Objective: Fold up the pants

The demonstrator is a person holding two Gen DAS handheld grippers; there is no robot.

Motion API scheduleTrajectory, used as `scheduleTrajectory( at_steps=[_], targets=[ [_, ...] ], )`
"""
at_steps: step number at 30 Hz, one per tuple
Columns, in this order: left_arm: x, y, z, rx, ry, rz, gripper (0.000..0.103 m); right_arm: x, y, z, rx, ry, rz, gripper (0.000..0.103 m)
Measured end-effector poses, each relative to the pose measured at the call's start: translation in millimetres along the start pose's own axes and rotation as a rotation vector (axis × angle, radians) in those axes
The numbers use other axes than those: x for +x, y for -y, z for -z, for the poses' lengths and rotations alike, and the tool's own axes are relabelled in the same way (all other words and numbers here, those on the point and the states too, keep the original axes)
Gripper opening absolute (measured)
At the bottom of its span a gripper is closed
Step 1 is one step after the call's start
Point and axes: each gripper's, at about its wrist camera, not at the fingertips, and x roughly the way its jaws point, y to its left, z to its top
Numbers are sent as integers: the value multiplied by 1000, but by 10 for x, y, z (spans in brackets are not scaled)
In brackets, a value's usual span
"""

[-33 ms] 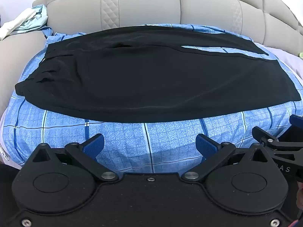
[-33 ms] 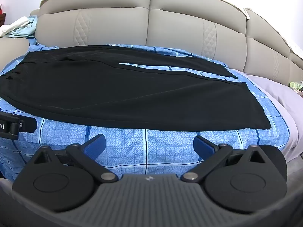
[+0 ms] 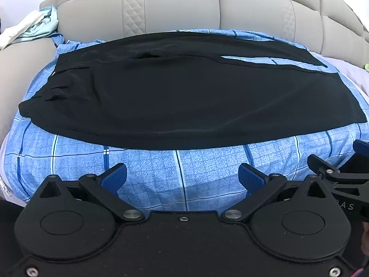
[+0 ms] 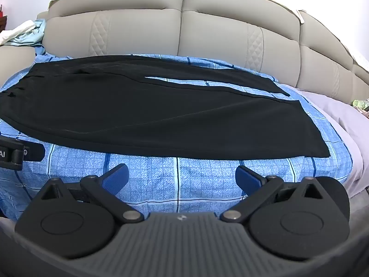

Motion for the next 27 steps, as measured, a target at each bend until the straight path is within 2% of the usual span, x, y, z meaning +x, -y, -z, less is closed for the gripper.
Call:
scheduleTrajectory(
  at_steps=[27],
  targets=[
    [-66, 58, -22, 26, 21, -23, 103, 12, 0, 13, 0, -1, 2, 103]
  ],
)
